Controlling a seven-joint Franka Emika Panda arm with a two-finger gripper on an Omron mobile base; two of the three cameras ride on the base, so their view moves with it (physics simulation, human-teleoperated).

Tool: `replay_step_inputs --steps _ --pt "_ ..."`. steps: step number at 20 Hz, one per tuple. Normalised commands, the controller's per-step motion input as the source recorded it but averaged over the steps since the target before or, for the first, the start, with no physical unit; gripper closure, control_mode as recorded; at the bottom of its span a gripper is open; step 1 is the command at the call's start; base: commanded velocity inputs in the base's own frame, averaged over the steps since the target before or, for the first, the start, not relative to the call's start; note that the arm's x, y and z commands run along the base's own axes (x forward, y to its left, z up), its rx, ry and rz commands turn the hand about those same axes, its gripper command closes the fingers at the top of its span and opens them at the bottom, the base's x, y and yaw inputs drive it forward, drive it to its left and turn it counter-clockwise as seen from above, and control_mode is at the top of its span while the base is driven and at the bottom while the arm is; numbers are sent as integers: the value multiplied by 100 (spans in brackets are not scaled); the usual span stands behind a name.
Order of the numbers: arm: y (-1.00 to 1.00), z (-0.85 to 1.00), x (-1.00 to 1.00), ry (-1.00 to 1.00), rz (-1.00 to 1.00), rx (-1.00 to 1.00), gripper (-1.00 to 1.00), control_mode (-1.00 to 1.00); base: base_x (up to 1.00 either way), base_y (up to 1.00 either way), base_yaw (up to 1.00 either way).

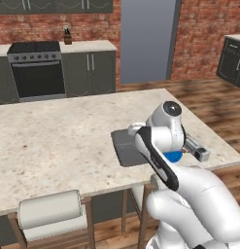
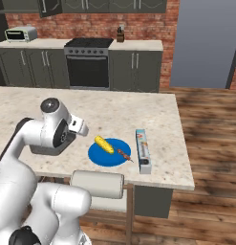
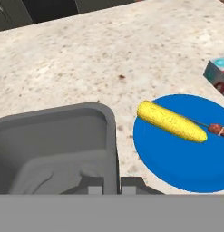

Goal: Retrieve the tupperware and aluminum foil from the cabinet and place them on the dining counter near the plate with corn and kebab skewer to prepare for storing leftovers.

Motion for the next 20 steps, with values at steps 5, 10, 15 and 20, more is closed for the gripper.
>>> replay_step_inputs --steps 5,10,15,20 --pt "17 -35 43 8 0 0 100 -100 0 0 0" --pt "0 -37 33 0 0 0 100 -100 0 0 0" --pt "-1 -40 31 0 0 0 100 -100 0 0 0" --pt "-12 -35 44 0 0 1 100 -100 0 0 0"
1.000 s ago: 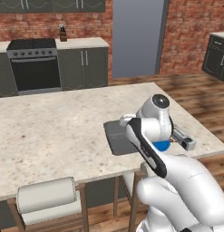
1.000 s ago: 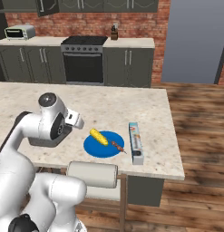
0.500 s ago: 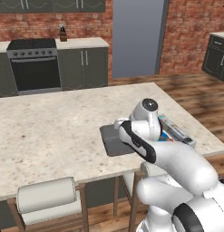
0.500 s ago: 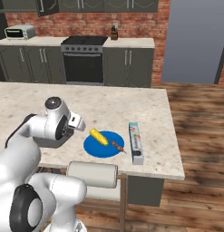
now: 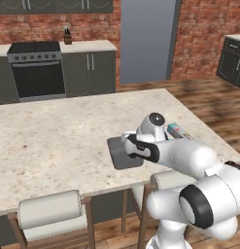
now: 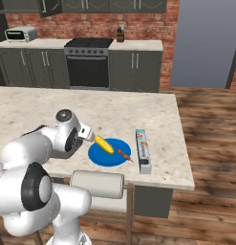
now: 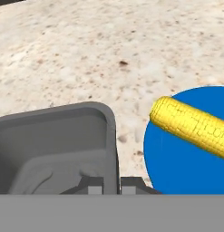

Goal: Retrieve the tupperware and aluminum foil from the cabinet and place them on the dining counter near the plate with corn and kebab skewer to prepare for storing leftovers.

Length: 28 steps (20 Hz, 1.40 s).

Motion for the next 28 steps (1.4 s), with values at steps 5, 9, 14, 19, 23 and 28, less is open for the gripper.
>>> replay_step_inputs --steps 5,9,14,19,23,28 --pt "-35 -34 62 0 -1 1 100 -100 0 0 0" --pt "-19 -39 64 0 0 0 100 -100 0 0 0" --pt "15 -42 60 0 0 -1 100 -100 0 0 0" --pt "17 -33 19 0 0 -2 -100 -100 0 0 0" --pt "59 13 -39 -2 0 -8 -100 -100 0 0 0" --pt "56 24 -59 0 -7 -8 -100 -100 0 0 0"
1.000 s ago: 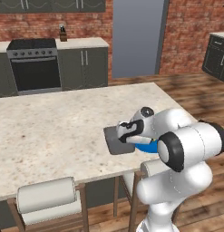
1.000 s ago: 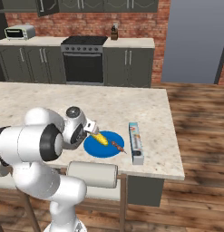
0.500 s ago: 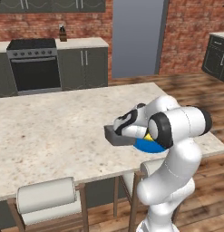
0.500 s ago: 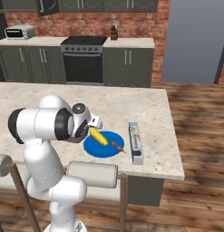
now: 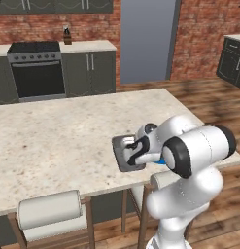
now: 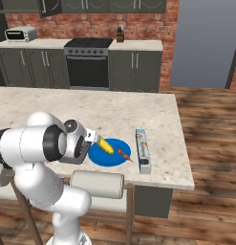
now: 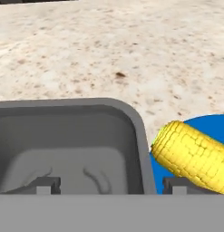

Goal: Retrieve the tupperware and aluminum foil from the cabinet and place them on the dining counter near the plate with corn and kebab skewer to prepare for storing leftovers.

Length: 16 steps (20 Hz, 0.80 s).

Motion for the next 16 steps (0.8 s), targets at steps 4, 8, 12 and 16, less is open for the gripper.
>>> replay_step_inputs --steps 4,8,12,16 --pt "1 86 -16 -3 -18 -1 -100 -100 0 0 0" --pt "0 100 -23 -9 -11 0 -100 -100 0 0 0" --pt "0 100 -43 -1 -2 0 -100 -100 0 0 0" --pt "0 100 -81 0 0 2 -100 -100 0 0 0"
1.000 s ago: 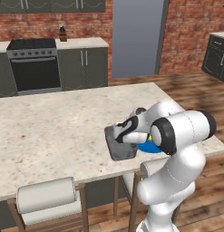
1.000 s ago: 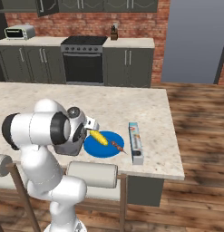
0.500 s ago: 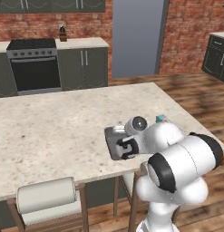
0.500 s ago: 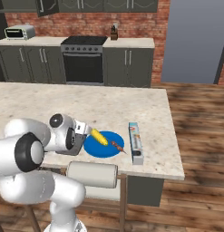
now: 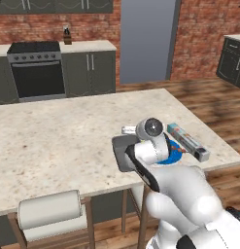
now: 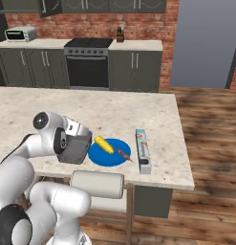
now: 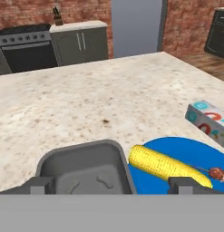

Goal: Retrieve the tupperware and aluminum foil from the cabinet and place them on the dining counter near the plate with corn and kebab skewer to prepare for storing leftovers.

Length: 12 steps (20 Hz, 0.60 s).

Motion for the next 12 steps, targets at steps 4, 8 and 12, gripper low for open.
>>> replay_step_inputs --steps 4,8,12 --pt "0 100 -100 0 0 3 -100 -100 0 0 0" --pt "0 98 -100 -1 1 2 -100 -100 0 0 0" --pt "-40 43 -68 -27 10 26 -100 -100 0 0 0"
